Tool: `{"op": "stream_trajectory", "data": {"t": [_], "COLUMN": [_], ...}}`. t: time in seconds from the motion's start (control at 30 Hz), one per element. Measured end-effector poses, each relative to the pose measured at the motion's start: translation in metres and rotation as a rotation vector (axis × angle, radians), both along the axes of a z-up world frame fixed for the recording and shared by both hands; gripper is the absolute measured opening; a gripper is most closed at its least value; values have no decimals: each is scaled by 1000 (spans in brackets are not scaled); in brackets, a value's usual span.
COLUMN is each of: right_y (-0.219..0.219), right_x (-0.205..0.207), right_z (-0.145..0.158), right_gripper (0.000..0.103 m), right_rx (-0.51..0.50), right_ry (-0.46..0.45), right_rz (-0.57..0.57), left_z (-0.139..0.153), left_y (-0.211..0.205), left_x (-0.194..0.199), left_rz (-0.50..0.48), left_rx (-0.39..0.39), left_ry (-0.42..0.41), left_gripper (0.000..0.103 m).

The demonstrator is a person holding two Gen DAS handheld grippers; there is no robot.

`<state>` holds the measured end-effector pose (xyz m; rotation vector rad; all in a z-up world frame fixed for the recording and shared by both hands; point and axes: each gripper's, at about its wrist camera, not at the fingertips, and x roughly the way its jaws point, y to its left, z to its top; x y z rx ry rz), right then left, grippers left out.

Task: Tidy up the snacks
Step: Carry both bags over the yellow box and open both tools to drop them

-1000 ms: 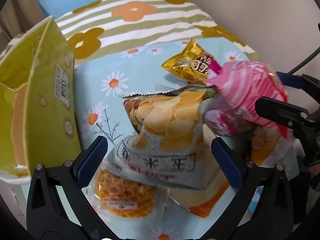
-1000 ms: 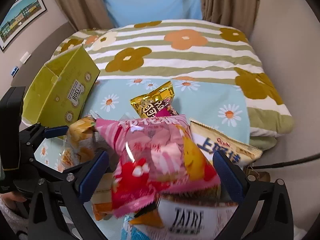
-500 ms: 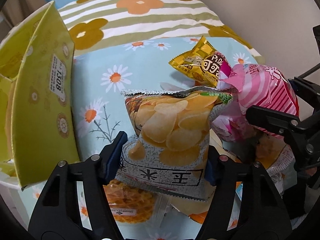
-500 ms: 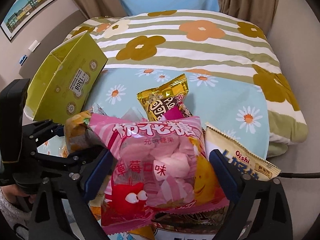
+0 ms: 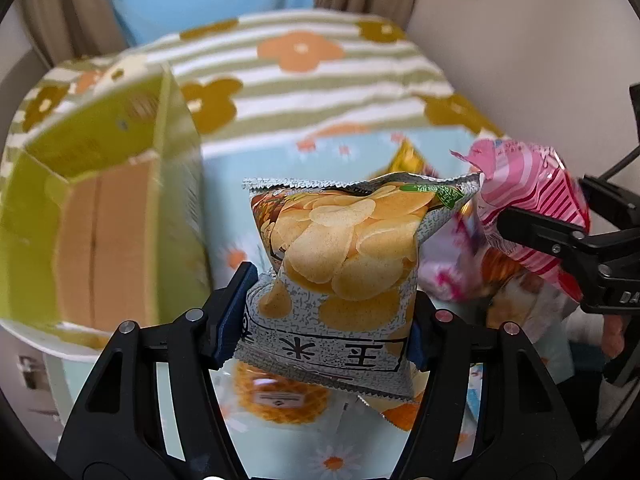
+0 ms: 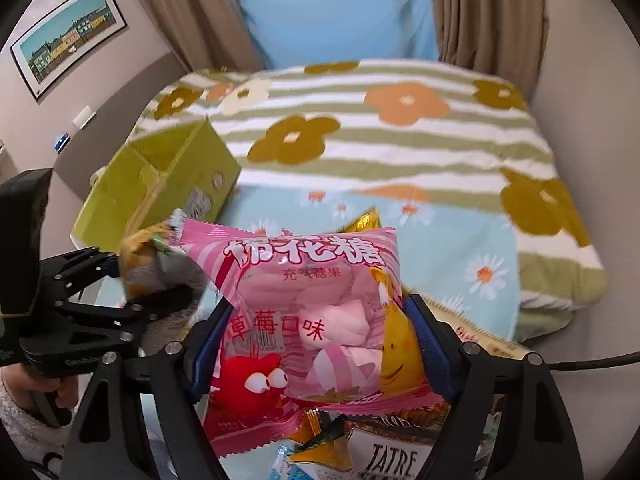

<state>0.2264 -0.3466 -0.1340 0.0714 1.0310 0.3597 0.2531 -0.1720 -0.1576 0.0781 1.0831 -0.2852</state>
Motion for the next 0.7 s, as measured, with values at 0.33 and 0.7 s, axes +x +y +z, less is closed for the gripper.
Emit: {"op": "stream_trajectory", "data": {"t": [0.33, 0.7], "right_y": [60, 192], "right_x": [-8, 14], "right_z": [71, 74], "right_gripper": [79, 79], "right_rx": [-60, -44], "right_ry": [-127, -130], "right_rz": [-79, -74], "left_z": [81, 96], "left_y": [75, 208], "left_x": [-1, 21], "left_rz": [-12, 11], "left_rx": [-56, -45], "left_ry": [-197, -222], "left_gripper": [61, 61]}}
